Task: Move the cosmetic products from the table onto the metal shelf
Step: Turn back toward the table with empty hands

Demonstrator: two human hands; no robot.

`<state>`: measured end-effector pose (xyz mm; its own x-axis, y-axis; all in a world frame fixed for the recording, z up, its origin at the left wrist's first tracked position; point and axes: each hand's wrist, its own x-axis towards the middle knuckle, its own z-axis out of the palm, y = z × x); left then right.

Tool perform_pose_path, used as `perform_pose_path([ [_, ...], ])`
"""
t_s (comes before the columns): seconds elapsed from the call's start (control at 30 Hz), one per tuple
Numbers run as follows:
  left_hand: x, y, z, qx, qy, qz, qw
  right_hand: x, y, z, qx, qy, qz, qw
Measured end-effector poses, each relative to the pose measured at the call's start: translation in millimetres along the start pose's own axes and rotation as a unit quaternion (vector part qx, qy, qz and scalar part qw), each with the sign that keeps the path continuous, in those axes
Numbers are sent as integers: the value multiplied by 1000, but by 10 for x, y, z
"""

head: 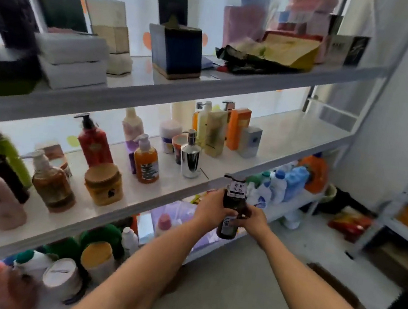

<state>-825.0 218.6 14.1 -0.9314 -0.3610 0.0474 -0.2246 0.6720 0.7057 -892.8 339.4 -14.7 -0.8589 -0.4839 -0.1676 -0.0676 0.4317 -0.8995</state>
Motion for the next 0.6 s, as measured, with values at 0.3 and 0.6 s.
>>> perform_pose_path([
  [0.3, 1607, 347, 448, -13, 22, 47, 999, 1356, -28, -825, 3, 52, -15, 999],
  [0.6, 2505, 323, 259, 1, 100, 4, 995, 2442, -367, -968, -26, -36, -63, 997],
])
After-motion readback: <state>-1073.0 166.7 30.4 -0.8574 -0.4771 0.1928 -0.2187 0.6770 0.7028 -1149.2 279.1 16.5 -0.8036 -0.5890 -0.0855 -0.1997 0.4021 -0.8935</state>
